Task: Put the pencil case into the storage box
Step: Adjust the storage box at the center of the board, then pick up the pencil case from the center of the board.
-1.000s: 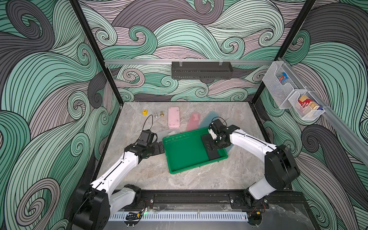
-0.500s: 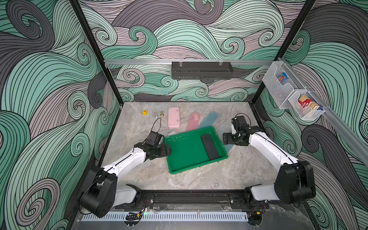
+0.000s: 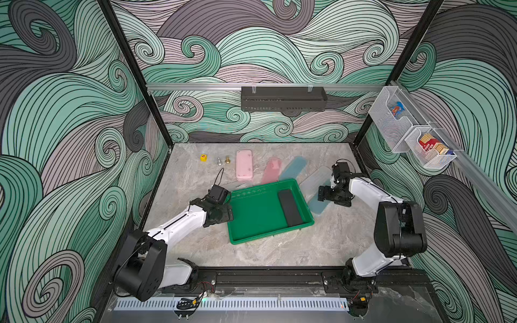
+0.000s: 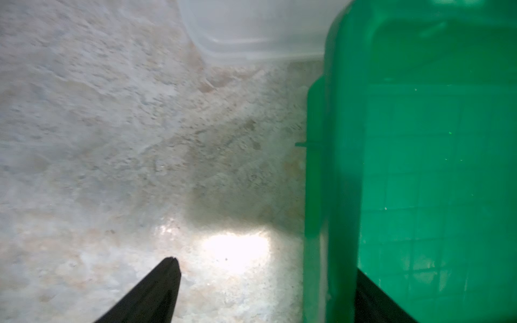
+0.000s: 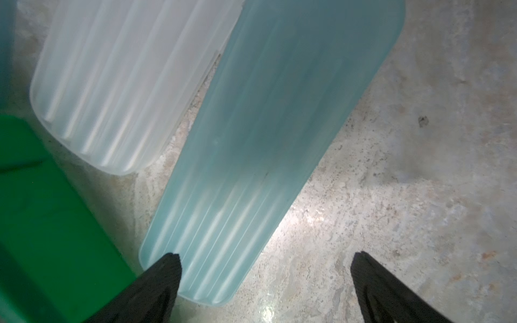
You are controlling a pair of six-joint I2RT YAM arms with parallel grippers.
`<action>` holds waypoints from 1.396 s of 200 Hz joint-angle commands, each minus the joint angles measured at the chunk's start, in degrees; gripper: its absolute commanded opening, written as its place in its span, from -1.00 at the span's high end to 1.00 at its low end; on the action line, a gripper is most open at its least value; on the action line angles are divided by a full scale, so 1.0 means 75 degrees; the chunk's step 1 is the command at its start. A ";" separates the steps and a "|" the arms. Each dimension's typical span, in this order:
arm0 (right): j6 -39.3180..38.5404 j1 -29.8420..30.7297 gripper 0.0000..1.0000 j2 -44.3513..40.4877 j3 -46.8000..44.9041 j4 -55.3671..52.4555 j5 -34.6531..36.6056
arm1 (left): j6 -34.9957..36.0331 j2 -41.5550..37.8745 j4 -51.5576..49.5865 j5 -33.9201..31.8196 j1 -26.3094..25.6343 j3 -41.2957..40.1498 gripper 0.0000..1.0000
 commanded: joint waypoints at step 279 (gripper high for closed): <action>-0.0435 -0.0153 -0.39 0.1430 0.0812 -0.0423 0.0086 | 0.0342 -0.0433 0.0825 0.0373 0.0188 -0.0454 -0.78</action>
